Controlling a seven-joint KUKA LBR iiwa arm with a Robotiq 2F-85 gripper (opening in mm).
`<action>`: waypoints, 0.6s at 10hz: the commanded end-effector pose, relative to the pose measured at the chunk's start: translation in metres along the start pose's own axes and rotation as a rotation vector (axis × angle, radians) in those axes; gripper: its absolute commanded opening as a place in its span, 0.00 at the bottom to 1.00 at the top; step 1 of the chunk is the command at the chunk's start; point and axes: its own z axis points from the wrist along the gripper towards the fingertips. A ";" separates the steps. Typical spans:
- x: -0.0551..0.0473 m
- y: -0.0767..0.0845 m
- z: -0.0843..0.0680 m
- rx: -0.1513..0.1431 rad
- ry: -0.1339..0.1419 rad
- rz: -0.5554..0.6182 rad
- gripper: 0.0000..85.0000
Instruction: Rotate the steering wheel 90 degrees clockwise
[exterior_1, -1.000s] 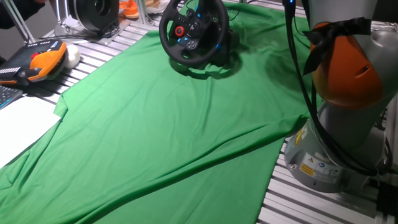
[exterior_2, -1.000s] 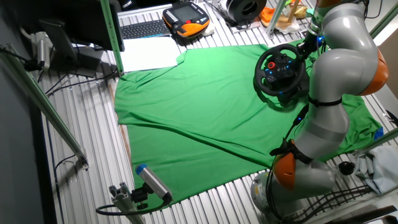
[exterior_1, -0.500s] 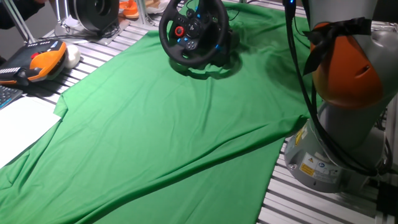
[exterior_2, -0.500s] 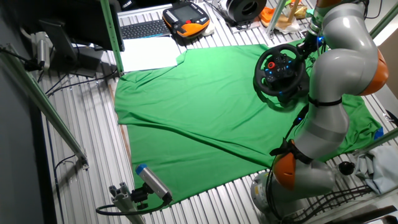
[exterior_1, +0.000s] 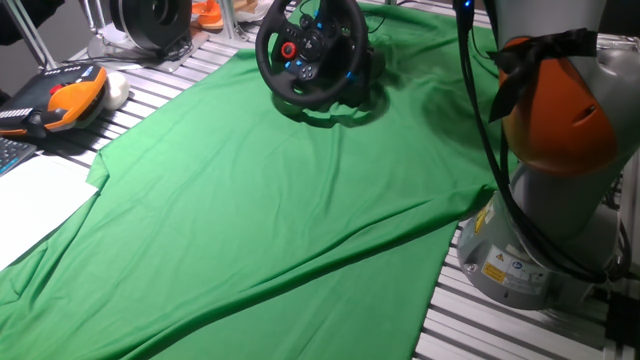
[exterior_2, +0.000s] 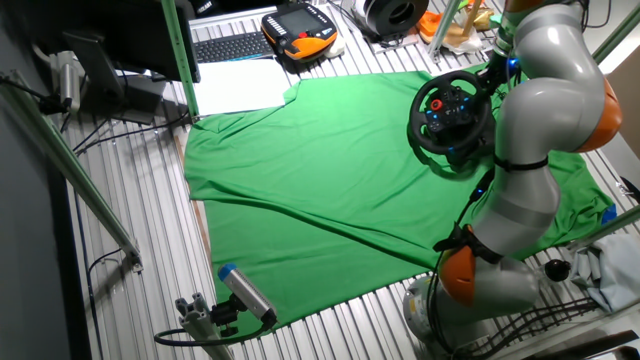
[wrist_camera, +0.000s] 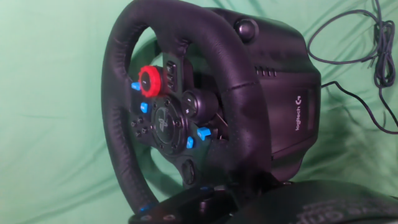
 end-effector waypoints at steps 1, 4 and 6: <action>0.000 0.000 0.000 -0.002 0.005 -0.004 0.20; 0.000 0.000 0.000 0.006 0.003 -0.015 0.20; 0.000 0.000 0.000 0.000 0.006 -0.019 0.20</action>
